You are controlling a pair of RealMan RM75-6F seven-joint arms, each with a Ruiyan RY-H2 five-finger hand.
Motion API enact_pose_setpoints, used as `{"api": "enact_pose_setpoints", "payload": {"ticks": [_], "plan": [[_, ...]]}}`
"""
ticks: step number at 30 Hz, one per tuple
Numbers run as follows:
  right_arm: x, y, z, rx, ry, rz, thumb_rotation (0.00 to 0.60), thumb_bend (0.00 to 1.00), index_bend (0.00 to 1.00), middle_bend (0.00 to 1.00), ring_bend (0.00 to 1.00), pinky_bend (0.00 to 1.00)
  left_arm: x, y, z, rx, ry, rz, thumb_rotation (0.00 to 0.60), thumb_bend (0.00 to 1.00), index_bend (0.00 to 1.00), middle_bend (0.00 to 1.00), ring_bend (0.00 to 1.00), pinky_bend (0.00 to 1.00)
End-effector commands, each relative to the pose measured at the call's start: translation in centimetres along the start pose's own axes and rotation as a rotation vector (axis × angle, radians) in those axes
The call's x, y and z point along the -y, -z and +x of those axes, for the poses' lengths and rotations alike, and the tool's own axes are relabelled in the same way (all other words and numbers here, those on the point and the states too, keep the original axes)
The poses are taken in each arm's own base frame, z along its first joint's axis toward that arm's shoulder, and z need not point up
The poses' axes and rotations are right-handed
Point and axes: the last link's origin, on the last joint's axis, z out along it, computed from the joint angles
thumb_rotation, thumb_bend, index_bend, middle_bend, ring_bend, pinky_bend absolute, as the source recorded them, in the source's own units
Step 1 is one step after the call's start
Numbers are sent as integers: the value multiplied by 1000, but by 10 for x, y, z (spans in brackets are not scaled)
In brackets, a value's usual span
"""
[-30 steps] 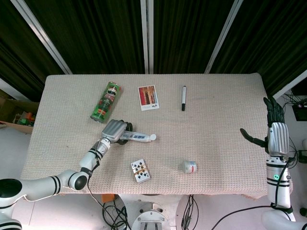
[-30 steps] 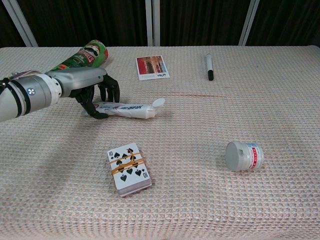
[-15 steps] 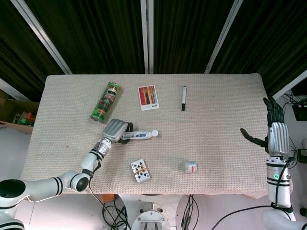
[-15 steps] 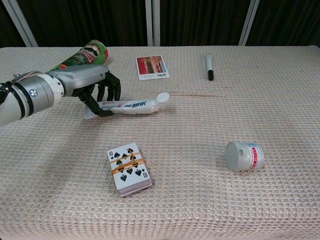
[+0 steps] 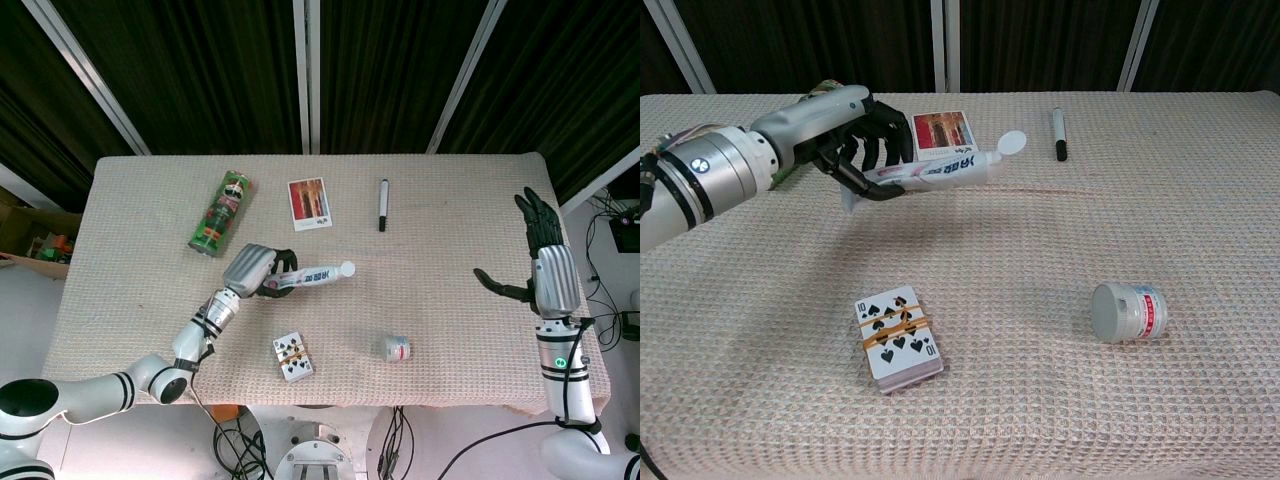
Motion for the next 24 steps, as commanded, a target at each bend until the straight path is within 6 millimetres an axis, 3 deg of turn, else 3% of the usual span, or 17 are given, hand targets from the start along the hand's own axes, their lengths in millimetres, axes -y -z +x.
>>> {"api": "enact_pose_setpoints", "payload": {"ticks": [1, 14, 24], "plan": [[25, -12, -8, 50, -40, 63, 201, 0, 0, 0, 0, 0, -15, -5, 0, -48, 93, -49, 600, 336, 764, 831, 726, 842], [95, -45, -66, 300, -205, 156, 196, 0, 0, 0, 0, 0, -53, -29, -12, -94, 134, -104, 600, 337, 765, 833, 727, 841], [111, -65, -108, 322, -341, 176, 196, 0, 0, 0, 0, 0, -70, -40, -15, -113, 181, -107, 600, 337, 765, 834, 728, 840]]}}
